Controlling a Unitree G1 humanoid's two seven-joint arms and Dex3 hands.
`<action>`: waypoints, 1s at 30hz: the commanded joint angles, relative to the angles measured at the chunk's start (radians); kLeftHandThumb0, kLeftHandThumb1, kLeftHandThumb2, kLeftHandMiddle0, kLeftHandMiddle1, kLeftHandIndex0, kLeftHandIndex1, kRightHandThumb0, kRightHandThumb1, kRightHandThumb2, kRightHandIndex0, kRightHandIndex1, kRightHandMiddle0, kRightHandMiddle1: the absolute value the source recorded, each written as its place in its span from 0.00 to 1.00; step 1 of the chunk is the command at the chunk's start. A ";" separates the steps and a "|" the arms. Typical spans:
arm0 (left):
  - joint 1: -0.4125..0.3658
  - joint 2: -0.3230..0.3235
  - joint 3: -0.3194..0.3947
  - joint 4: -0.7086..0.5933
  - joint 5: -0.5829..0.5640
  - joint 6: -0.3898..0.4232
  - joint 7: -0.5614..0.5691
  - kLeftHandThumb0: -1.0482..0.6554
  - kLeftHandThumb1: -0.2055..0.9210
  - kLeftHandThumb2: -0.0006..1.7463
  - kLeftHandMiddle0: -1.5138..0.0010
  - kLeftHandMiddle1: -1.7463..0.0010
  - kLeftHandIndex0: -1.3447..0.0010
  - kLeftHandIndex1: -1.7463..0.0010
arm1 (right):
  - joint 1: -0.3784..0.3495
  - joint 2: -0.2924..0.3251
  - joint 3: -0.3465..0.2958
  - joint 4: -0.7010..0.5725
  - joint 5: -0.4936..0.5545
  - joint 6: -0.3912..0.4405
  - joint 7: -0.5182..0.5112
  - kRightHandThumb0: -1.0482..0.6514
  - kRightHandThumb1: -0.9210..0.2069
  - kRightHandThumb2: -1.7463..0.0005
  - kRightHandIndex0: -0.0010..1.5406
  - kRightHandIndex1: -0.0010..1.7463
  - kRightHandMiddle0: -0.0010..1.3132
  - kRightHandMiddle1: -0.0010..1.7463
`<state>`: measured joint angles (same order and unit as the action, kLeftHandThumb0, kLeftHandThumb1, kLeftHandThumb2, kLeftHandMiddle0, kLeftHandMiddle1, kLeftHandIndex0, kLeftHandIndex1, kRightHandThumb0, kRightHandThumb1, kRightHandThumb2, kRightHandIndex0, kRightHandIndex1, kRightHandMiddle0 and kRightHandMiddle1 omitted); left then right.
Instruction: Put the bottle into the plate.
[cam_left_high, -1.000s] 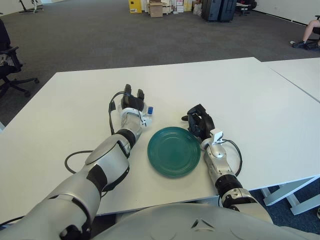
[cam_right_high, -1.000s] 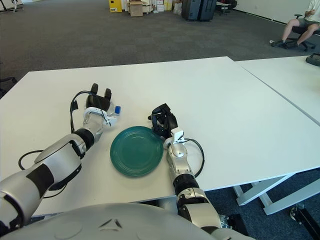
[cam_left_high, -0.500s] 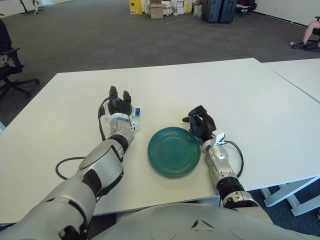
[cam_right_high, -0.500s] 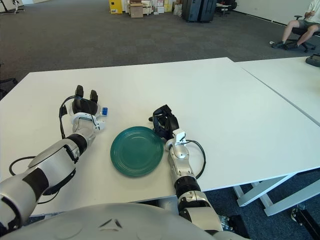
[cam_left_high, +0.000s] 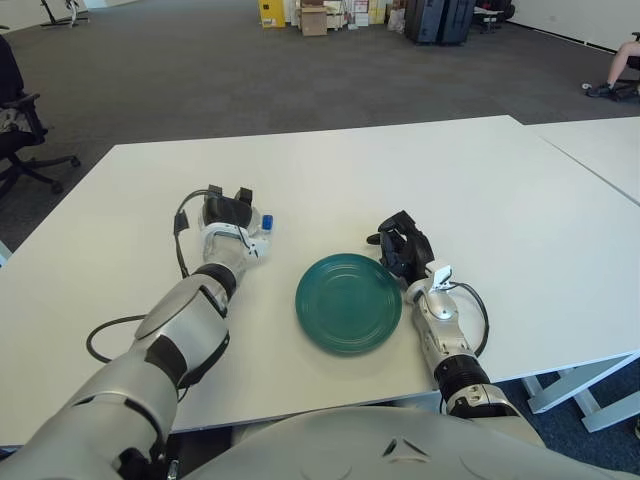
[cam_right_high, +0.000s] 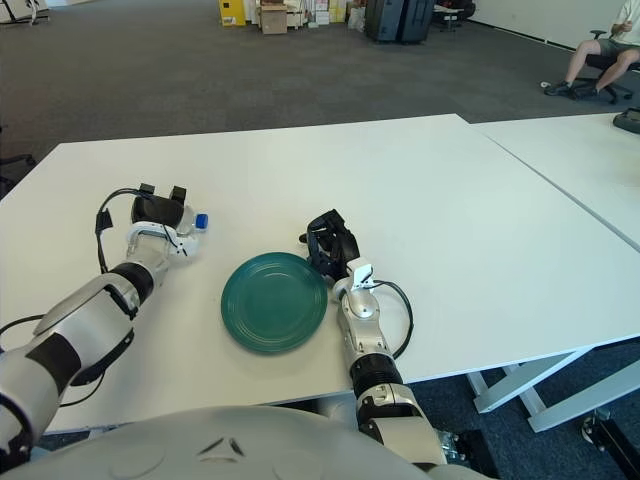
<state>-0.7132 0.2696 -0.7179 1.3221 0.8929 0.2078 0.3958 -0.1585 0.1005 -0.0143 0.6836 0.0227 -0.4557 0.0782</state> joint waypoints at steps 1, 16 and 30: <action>0.111 -0.009 0.072 0.033 -0.100 -0.236 -0.050 0.37 0.64 0.61 0.41 0.00 0.66 0.00 | 0.063 -0.016 -0.015 0.054 0.009 0.052 -0.002 0.40 0.18 0.54 0.25 0.71 0.24 1.00; -0.094 0.032 0.309 0.024 -0.295 -0.316 -0.079 0.34 0.46 0.75 0.30 0.00 0.55 0.00 | 0.045 -0.018 -0.015 0.080 0.012 0.042 0.006 0.40 0.18 0.55 0.26 0.69 0.23 1.00; -0.133 0.032 0.422 -0.015 -0.401 -0.395 -0.059 0.34 0.44 0.77 0.27 0.00 0.53 0.00 | 0.040 -0.015 -0.014 0.079 0.009 0.049 0.006 0.40 0.18 0.54 0.28 0.66 0.24 1.00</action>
<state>-0.7967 0.2932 -0.3124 1.3258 0.5043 -0.1693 0.3153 -0.1677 0.0891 -0.0191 0.7088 0.0232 -0.4546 0.0915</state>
